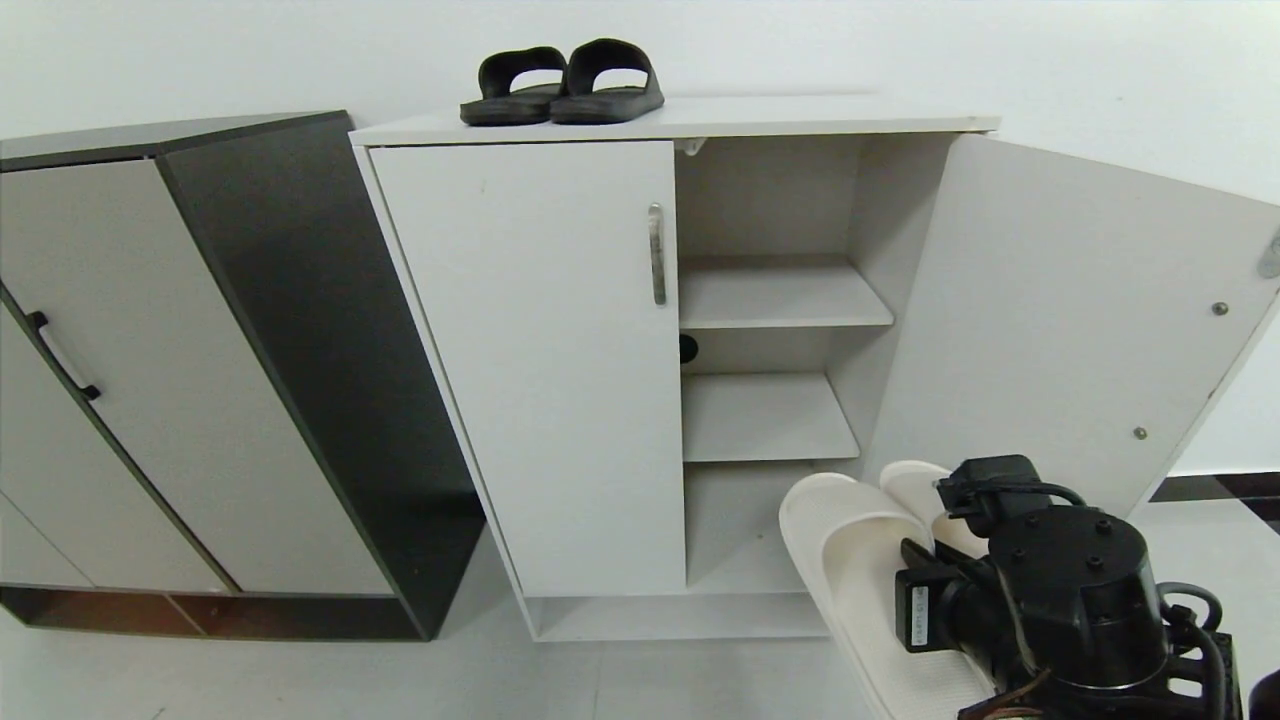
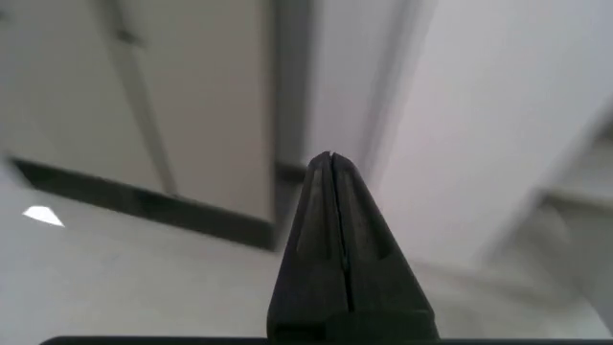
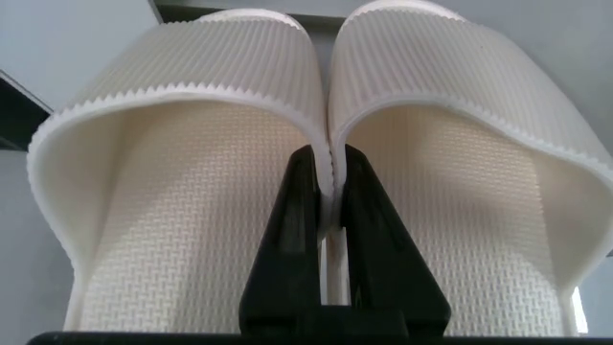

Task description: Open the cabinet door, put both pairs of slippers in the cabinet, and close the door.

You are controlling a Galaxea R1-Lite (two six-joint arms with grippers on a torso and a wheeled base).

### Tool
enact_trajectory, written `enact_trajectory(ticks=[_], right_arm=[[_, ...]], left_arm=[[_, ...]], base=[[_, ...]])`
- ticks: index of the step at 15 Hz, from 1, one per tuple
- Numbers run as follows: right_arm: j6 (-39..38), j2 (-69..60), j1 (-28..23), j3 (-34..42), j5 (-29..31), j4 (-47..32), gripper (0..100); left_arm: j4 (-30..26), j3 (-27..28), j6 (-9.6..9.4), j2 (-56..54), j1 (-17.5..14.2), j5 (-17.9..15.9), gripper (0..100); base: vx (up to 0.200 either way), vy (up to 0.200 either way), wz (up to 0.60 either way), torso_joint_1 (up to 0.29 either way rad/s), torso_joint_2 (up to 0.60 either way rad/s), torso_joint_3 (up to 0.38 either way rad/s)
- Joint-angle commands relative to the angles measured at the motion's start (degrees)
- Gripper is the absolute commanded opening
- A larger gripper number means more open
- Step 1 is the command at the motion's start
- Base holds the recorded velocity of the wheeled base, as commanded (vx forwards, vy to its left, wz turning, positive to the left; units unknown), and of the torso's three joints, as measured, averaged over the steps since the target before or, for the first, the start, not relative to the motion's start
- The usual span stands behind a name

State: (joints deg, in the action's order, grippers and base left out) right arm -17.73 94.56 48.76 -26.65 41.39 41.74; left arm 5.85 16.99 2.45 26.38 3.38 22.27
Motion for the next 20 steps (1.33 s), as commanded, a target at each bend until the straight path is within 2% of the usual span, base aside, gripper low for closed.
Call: enact_trajectory(ticks=[1,2,3,4,5,6,7,8,9,10,11,12,13,14,16,17,18,19,20], right_arm=[[0.06,-1.05,-0.60,0.55,0.01,0.01,0],[0.06,-1.31,-1.30,0.98,0.01,0.01,0],[0.50,-2.54,-2.09,1.86,0.01,0.01,0],[0.59,-3.42,-2.88,2.57,-0.08,0.01,0],[0.94,-3.77,-3.41,3.53,-0.08,0.01,0],[0.85,-4.47,-3.94,4.32,-0.08,0.01,0],[0.85,-4.83,-4.64,5.20,-0.08,0.01,0],[0.94,-5.27,-5.17,5.47,-0.08,0.01,0],[0.94,-5.44,-5.43,5.55,-0.08,0.01,0],[0.94,-5.35,-5.87,5.55,-0.08,0.01,0],[0.94,-5.27,-5.96,5.47,-0.08,0.01,0],[0.94,-5.35,-6.05,5.55,-0.08,0.01,0],[0.94,-5.35,-6.40,5.55,-0.08,0.01,0],[0.94,-5.44,-7.28,5.73,-0.08,0.01,0],[0.94,-5.35,-7.37,5.64,-0.08,0.01,0],[1.03,-5.18,-7.10,5.55,-0.08,0.01,0],[1.90,-5.27,-6.93,5.47,-0.61,0.10,0],[2.34,-5.27,-6.31,5.03,-1.48,0.45,0],[2.52,-4.83,-4.38,4.41,-3.15,1.77,0]], left_arm=[[-3.30,-13.13,-2.45,-21.46,-8.74,-0.04,0],[-2.42,-15.59,-2.01,-21.46,-8.74,-0.04,0],[-1.72,-16.99,-0.87,-21.37,-8.74,-3.64,0],[-2.34,-16.99,-0.52,-21.37,-8.74,-11.64,0],[-3.57,-16.99,-0.43,-21.28,-8.74,-21.04,0],[-4.01,-16.99,-0.08,-21.28,-8.74,-28.07,0],[-4.09,-16.82,1.15,-21.37,-8.03,-30.18,0],[-4.09,-16.82,2.74,-23.13,-3.38,-29.92,0],[-4.18,-16.73,4.93,-24.10,-2.15,-29.83,0],[-4.27,-16.73,5.46,-25.33,-3.03,-29.22,0],[-4.53,-16.55,4.58,-26.38,-3.38,-23.59,0],[-4.88,-16.55,2.38,-26.38,-3.38,-13.40,0],[-4.88,-16.55,1.94,-26.38,-3.38,-11.37,0],[-4.80,-16.55,1.15,-26.38,-3.38,-11.02,0],[-4.88,-16.55,-1.66,-26.38,-3.38,-9.26,0],[-4.53,-16.64,-2.80,-26.38,-3.38,-8.82,0],[-4.18,-16.91,-2.27,-26.38,-3.38,-13.66,0],[-6.47,-16.82,-1.13,-26.03,-3.29,-23.33,0],[-6.38,-16.82,-2.01,-25.85,-3.20,-22.54,0]], base=[[0.000,0.000,0.00,0.000,0.00,0.000],[0.000,0.000,0.00,0.000,0.00,0.000],[0.000,0.000,0.00,0.000,0.00,0.000],[0.000,0.000,0.00,0.000,0.00,0.000],[0.000,0.000,0.00,0.000,0.00,0.000],[0.000,0.000,0.00,0.000,0.00,0.000],[0.000,0.000,0.00,0.000,0.00,0.000],[0.000,0.000,0.00,0.000,0.00,0.000],[0.000,0.000,0.00,0.000,0.00,0.000],[0.000,0.000,0.00,0.000,0.00,0.000],[0.000,0.000,0.00,0.000,0.00,0.000],[0.000,0.000,0.00,0.000,0.00,0.000],[0.000,0.000,0.00,0.000,0.00,0.000],[0.000,0.000,0.00,0.000,0.00,0.000],[0.000,0.000,0.00,0.000,0.00,0.000],[0.000,0.000,0.00,0.000,0.00,0.000],[0.000,0.000,0.00,0.000,0.00,0.000],[0.000,0.000,0.00,0.000,0.00,0.000],[0.000,0.000,0.00,0.000,0.00,0.000]])
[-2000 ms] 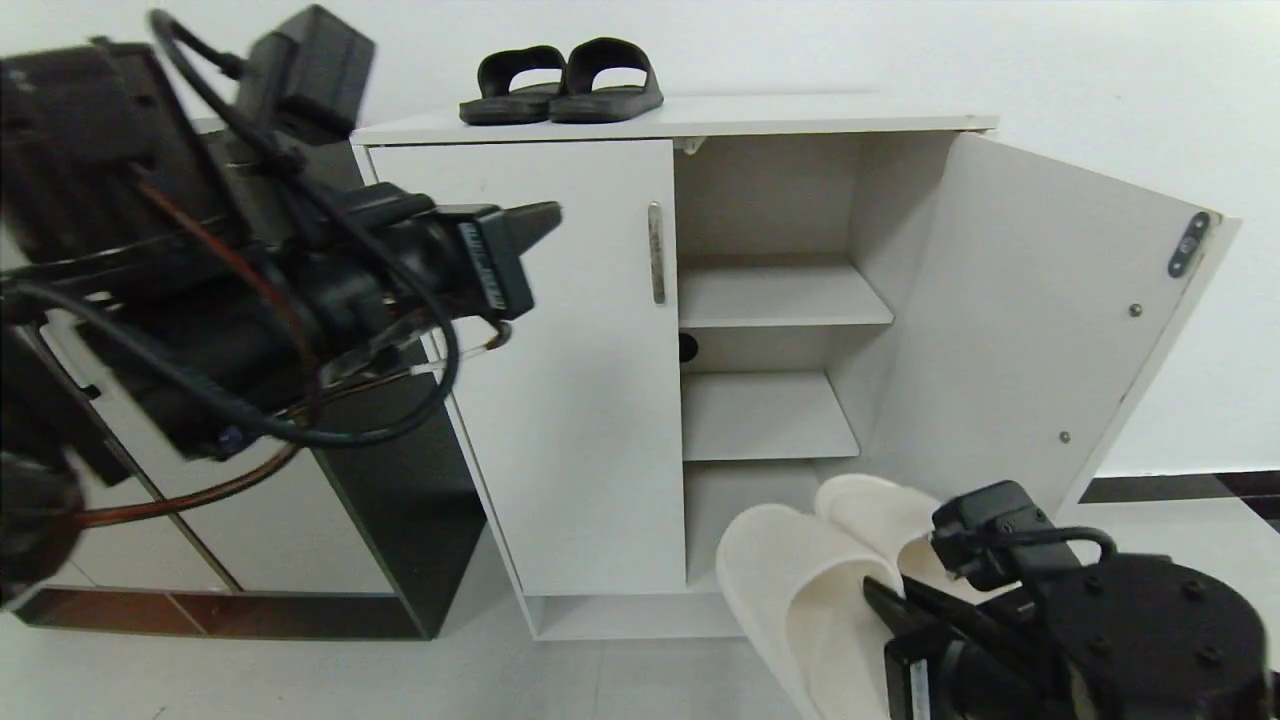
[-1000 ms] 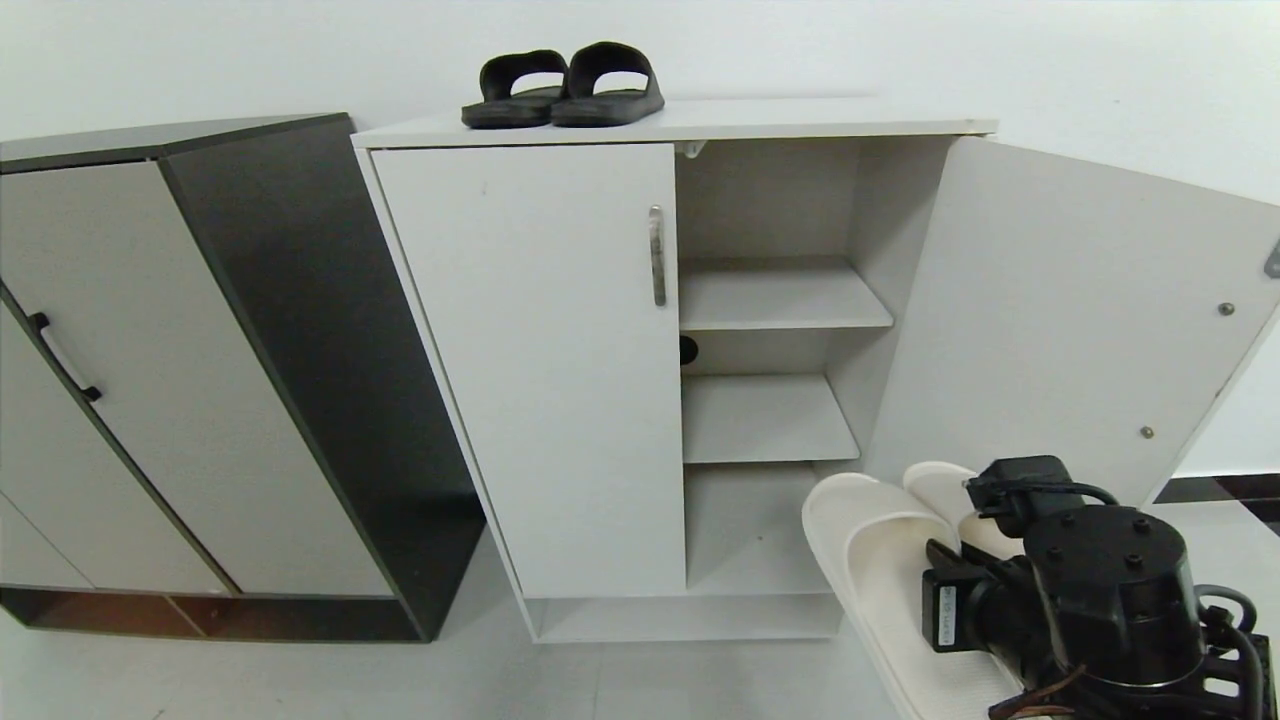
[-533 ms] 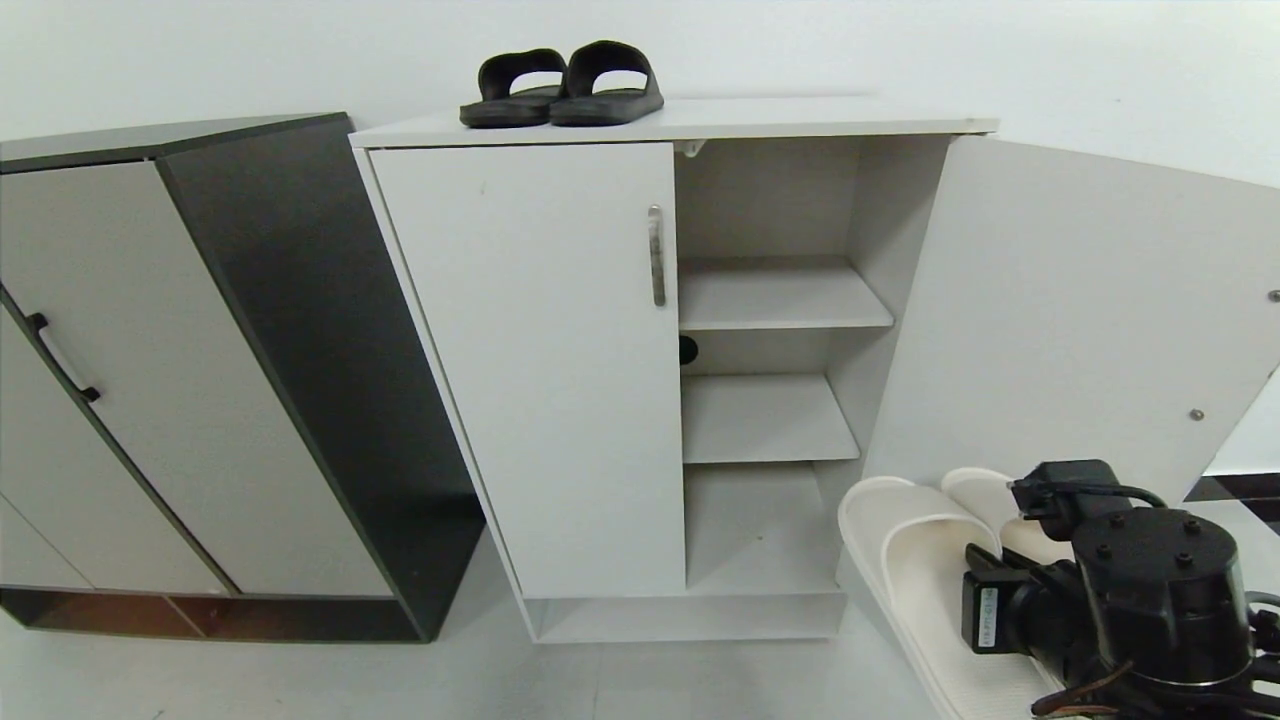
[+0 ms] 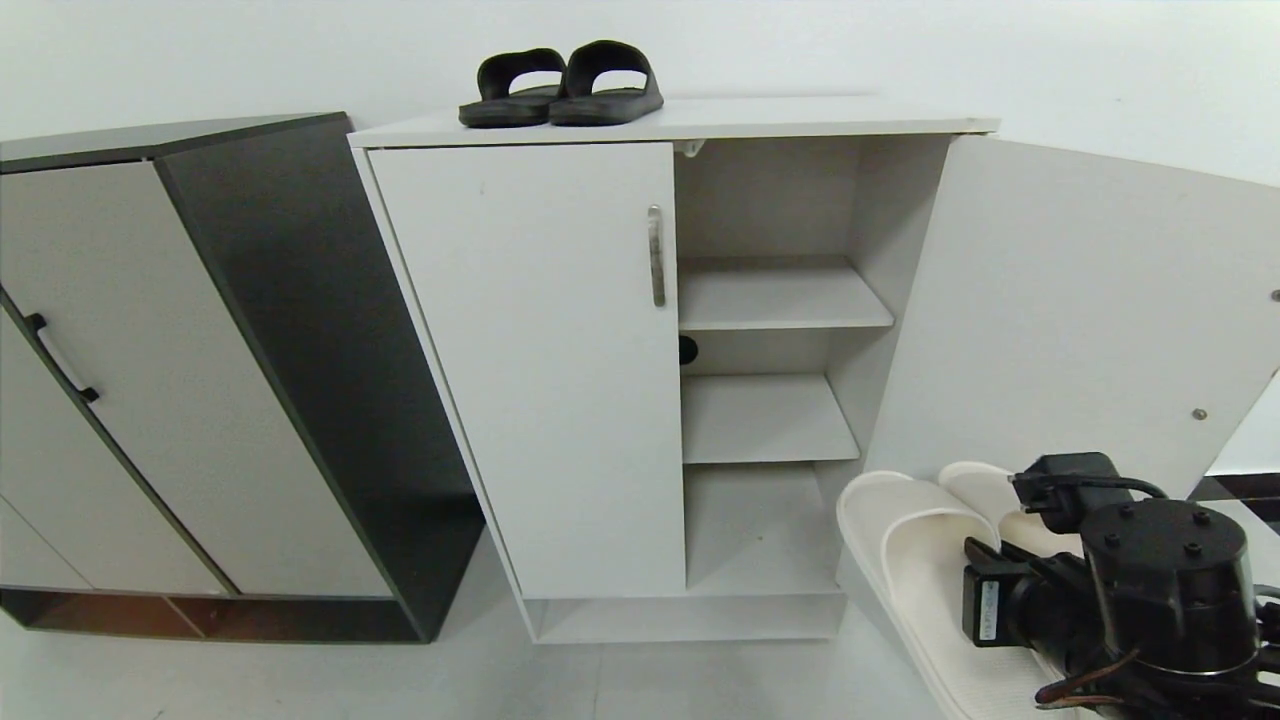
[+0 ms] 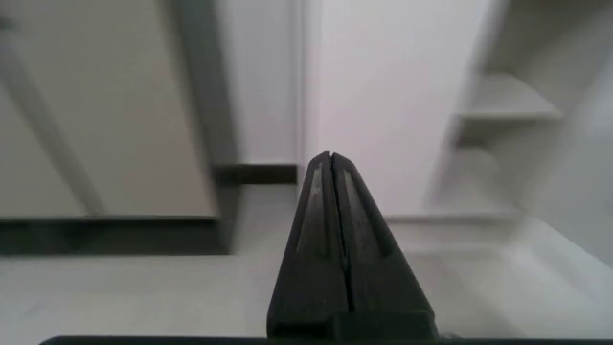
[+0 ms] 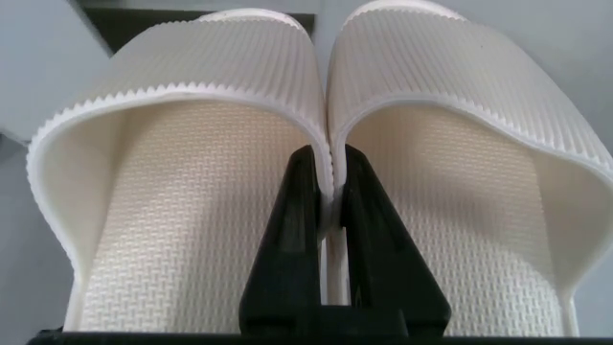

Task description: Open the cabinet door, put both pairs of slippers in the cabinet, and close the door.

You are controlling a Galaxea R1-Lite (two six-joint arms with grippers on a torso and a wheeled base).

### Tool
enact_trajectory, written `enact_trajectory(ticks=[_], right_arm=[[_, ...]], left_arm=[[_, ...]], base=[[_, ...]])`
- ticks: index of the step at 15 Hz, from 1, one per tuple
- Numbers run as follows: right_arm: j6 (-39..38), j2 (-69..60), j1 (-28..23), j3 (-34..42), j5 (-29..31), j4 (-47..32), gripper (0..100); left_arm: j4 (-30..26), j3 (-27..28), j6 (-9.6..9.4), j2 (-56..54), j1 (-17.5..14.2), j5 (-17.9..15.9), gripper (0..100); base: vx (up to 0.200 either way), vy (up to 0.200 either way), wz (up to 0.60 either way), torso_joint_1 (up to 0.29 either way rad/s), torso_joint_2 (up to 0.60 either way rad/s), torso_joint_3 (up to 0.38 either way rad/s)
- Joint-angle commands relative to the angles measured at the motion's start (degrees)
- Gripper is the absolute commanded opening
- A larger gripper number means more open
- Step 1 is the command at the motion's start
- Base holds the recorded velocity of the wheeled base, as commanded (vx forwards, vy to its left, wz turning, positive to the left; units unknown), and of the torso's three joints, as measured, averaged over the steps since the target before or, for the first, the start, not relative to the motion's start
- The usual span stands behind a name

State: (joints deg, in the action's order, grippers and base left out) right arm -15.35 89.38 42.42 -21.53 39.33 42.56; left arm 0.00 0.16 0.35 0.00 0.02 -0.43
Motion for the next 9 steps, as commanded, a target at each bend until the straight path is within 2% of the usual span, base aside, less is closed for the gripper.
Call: enact_trajectory(ticks=[1,2,3,5,7,9], right_arm=[[0.14,0.97,4.42,-1.59,-2.85,2.53,0],[0.14,1.32,5.04,-2.11,-3.47,2.97,0],[0.14,1.76,6.27,-3.17,-4.52,3.15,0],[0.14,3.08,8.73,-5.81,-11.11,3.23,0],[0.32,4.93,8.73,-8.62,-12.61,3.15,0],[1.81,7.21,9.08,-10.02,-12.78,3.41,0]], left_arm=[[-0.53,-0.07,-3.78,0.09,0.06,-0.28,0],[-0.44,-0.07,-4.92,0.09,0.06,-0.63,0],[-0.44,-0.07,-5.10,0.09,0.06,-0.63,0],[-0.44,0.02,0.00,0.09,0.06,-0.36,0],[-0.44,-0.07,-0.62,0.09,0.06,6.14,0],[-0.62,0.02,-1.41,3.16,-0.20,5.17,0]], base=[[0.000,0.000,0.00,0.000,0.00,0.000],[0.000,0.000,0.00,0.000,0.00,0.000],[0.000,0.000,0.00,0.000,0.00,0.000],[0.000,0.000,0.00,0.000,0.00,0.000],[0.000,0.000,0.00,0.000,0.00,0.000],[0.000,0.000,0.00,0.000,0.00,0.000]])
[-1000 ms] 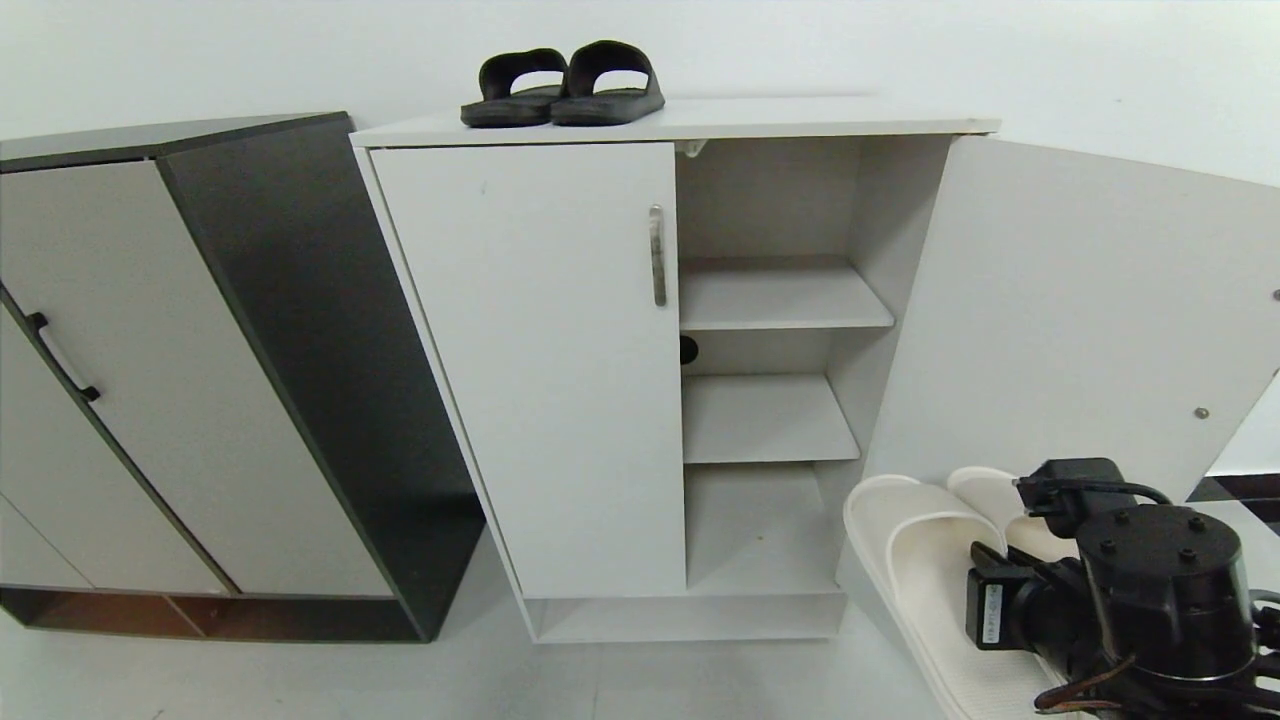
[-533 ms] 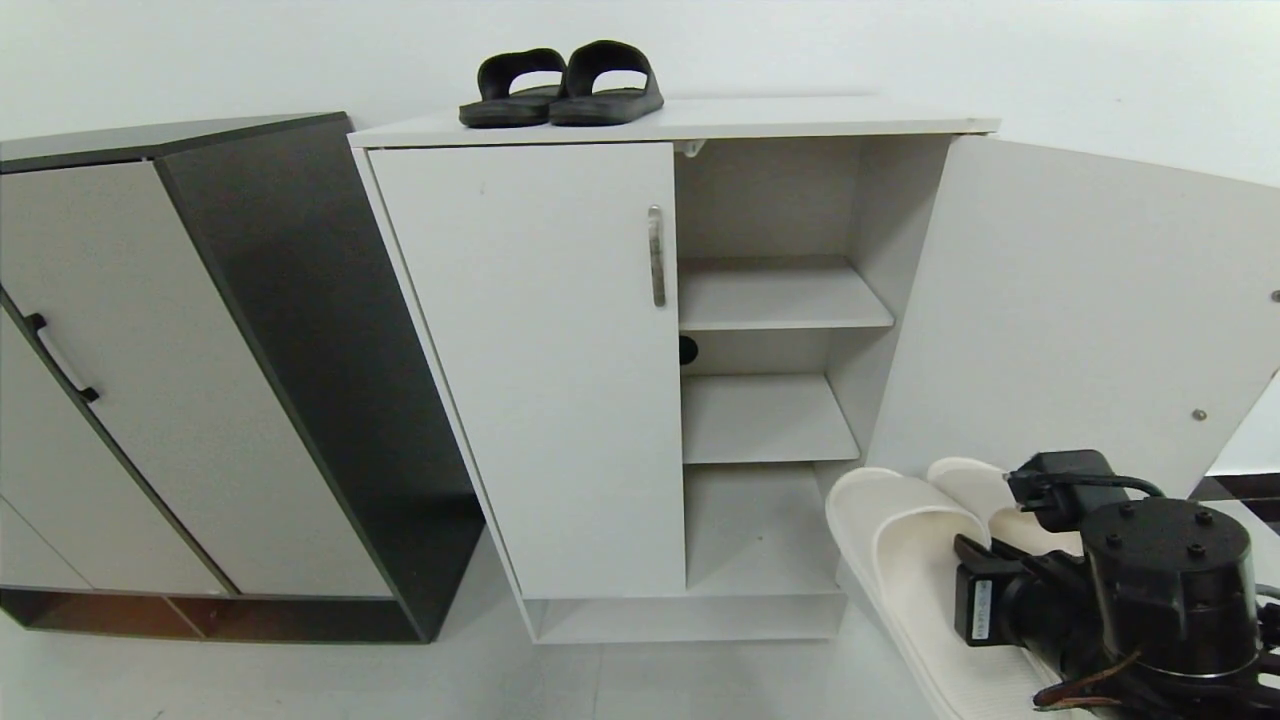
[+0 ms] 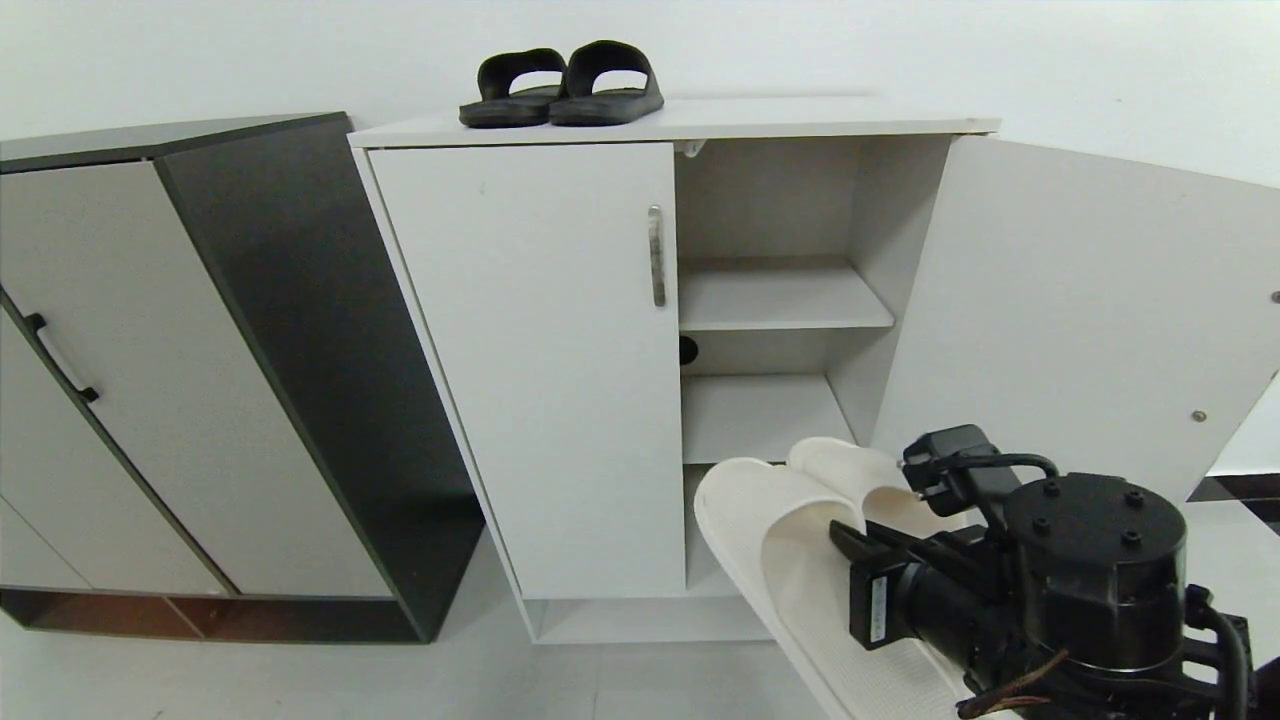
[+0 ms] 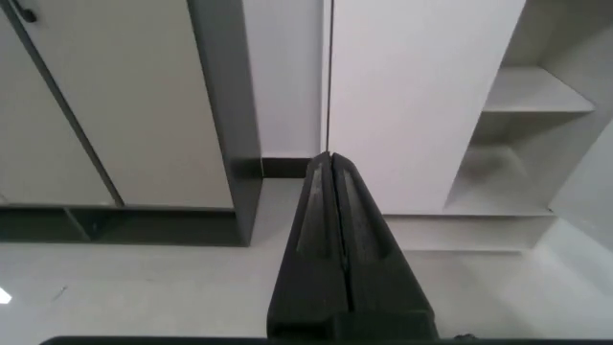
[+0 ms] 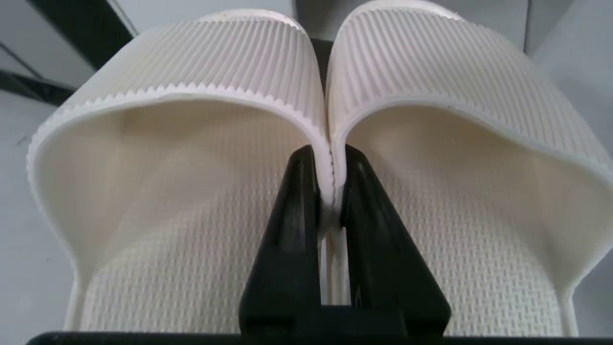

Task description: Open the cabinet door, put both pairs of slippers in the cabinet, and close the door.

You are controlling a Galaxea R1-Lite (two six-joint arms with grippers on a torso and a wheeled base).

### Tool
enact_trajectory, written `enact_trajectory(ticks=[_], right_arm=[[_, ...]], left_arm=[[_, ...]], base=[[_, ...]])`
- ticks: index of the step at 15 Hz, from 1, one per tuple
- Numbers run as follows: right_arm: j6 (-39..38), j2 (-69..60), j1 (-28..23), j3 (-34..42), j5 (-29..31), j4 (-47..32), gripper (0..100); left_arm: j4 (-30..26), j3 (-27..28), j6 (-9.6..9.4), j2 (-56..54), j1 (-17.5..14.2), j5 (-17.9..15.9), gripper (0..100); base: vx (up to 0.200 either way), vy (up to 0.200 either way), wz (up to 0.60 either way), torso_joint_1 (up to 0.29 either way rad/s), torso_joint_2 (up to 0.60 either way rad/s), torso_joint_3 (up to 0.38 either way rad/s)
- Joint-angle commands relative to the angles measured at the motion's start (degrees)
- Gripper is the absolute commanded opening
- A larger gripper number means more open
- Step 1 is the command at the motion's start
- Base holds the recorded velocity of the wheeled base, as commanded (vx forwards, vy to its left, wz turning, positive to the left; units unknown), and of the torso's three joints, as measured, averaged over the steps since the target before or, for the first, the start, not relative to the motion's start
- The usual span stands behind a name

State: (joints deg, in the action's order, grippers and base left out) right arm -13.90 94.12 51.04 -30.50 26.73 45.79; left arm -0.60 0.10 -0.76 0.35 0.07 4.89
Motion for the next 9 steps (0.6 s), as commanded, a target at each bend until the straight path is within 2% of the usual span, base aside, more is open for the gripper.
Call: enact_trajectory(ticks=[1,2,3,6,7,8,9], right_arm=[[0.63,3.87,1.34,-2.55,-0.19,0.62,0],[0.63,4.58,2.66,-2.99,-0.02,1.32,0],[0.71,5.10,3.01,-2.99,-0.02,1.85,0],[0.63,5.46,3.80,-2.19,0.16,2.29,0],[0.63,5.46,3.80,-1.93,0.16,2.82,0],[0.71,5.54,3.80,-1.93,0.16,2.99,0],[0.63,5.63,3.80,-1.93,0.16,3.08,0]], left_arm=[[-0.02,0.08,-1.27,4.30,-1.48,-0.32,0],[-0.02,0.08,-1.79,3.87,-1.92,-0.93,0],[-0.02,-0.01,-1.44,3.43,-1.39,-1.02,0],[0.16,-0.01,-2.67,3.16,-2.01,-0.49,0],[0.07,-0.01,-2.06,2.90,-1.57,-0.93,0],[0.07,-0.01,-0.56,1.14,0.37,-1.99,0],[0.25,-0.01,-0.04,0.35,0.28,-3.48,0]], base=[[0.000,0.000,0.00,0.000,0.00,0.000],[0.000,0.000,0.00,0.000,0.00,0.000],[0.000,0.000,0.00,0.000,0.00,0.000],[0.000,0.000,0.00,0.000,0.00,0.000],[0.000,0.000,0.00,0.000,0.00,0.000],[0.000,0.000,0.00,0.000,0.00,0.000],[0.000,0.000,0.00,0.000,0.00,0.000]])
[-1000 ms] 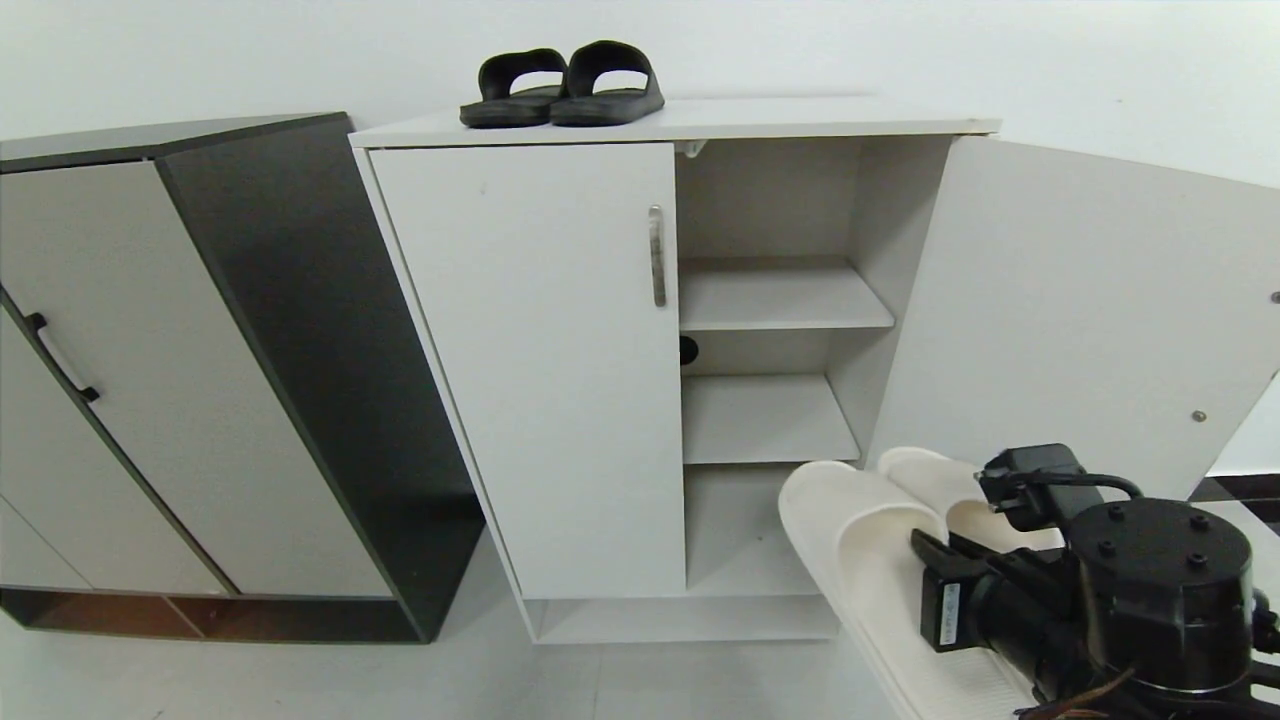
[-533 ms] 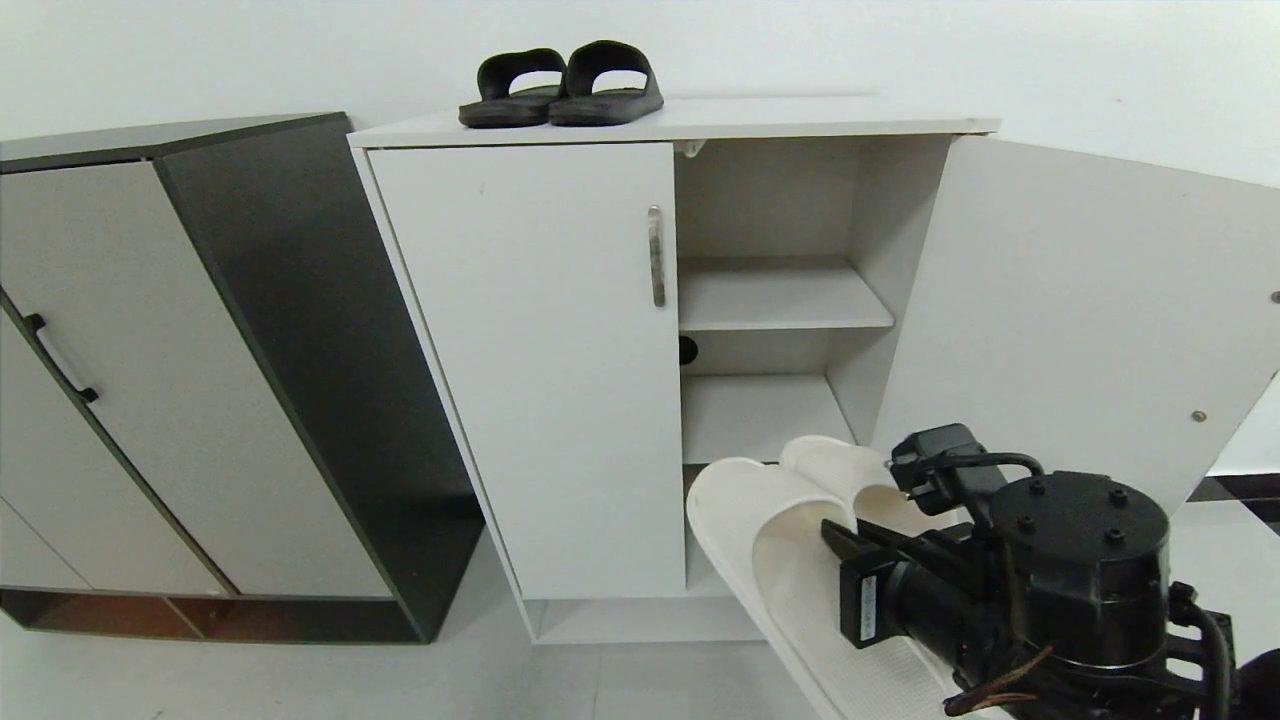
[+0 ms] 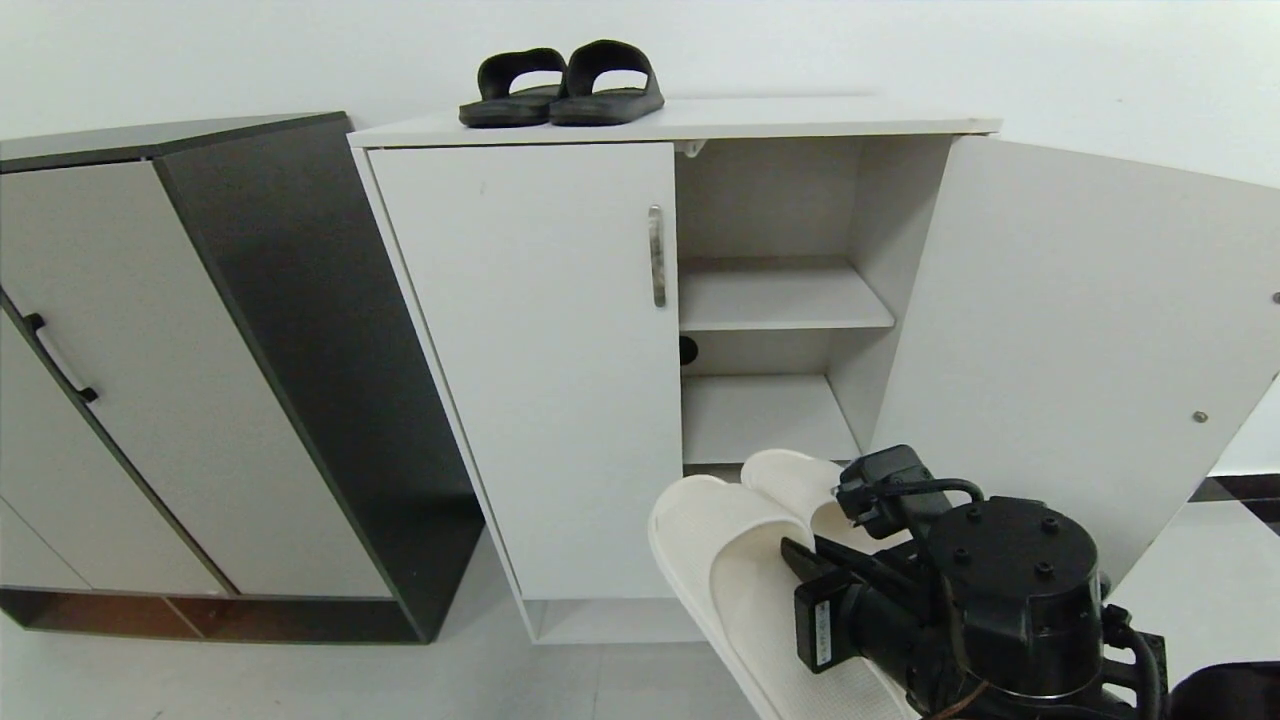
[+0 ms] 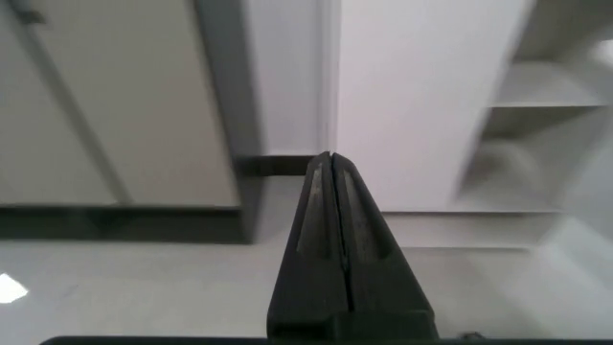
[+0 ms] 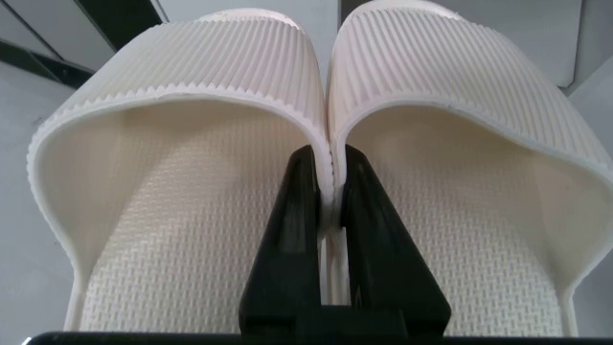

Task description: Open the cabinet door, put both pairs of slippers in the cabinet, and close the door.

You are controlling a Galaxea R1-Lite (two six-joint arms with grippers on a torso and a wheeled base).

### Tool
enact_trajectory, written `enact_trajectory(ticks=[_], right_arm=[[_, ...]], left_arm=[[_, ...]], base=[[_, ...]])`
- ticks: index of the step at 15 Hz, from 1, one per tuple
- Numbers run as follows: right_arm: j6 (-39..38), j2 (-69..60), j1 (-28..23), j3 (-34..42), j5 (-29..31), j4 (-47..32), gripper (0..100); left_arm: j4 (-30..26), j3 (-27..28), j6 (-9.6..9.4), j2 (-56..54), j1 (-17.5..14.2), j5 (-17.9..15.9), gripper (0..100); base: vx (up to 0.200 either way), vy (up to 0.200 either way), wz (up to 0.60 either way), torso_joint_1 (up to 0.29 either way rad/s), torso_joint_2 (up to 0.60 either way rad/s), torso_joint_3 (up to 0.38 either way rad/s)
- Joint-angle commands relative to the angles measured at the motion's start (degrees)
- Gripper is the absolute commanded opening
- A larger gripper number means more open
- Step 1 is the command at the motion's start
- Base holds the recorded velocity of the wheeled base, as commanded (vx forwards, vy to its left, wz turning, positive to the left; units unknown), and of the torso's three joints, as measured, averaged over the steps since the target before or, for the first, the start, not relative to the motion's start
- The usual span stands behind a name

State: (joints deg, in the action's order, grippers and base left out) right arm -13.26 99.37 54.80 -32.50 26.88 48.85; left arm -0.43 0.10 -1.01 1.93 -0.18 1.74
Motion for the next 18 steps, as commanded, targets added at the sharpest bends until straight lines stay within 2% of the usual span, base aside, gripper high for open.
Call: enact_trajectory(ticks=[1,4,5,7,10,16,18], right_arm=[[-0.01,0.57,0.22,-0.02,0.01,0.02,0],[-0.27,1.97,0.31,-0.37,0.28,0.02,0],[-0.36,2.50,0.75,-0.20,0.72,0.20,0],[-0.36,3.91,1.10,-0.46,3.88,0.20,0],[-1.33,10.23,1.28,-4.94,12.41,0.11,0],[-4.05,19.90,0.57,-10.83,13.11,-0.16,0],[-5.46,23.68,-1.10,-14.79,13.02,-0.16,0]], left_arm=[[0.08,-0.10,0.40,-1.84,0.45,-0.51,0],[0.08,-0.10,0.31,-1.84,0.45,-0.60,0],[0.08,-0.01,0.31,-1.84,0.45,-0.60,0],[0.08,-0.10,0.31,-1.84,0.45,-0.51,0],[0.08,-0.10,0.31,-1.84,0.45,-0.51,0],[0.08,-0.10,0.22,-1.84,0.45,-0.51,0],[0.08,-0.10,0.13,-1.84,0.45,-0.51,0]], base=[[0.000,0.000,0.00,0.000,0.00,0.000],[0.000,0.000,0.00,0.000,0.00,0.000],[0.000,-0.200,0.00,-0.002,0.01,0.002],[0.000,-0.200,0.00,0.002,0.00,0.000],[0.000,-0.200,0.00,0.004,0.00,-0.002],[0.000,0.000,0.00,0.000,0.00,0.000],[0.000,0.000,0.00,0.000,0.00,0.000]])
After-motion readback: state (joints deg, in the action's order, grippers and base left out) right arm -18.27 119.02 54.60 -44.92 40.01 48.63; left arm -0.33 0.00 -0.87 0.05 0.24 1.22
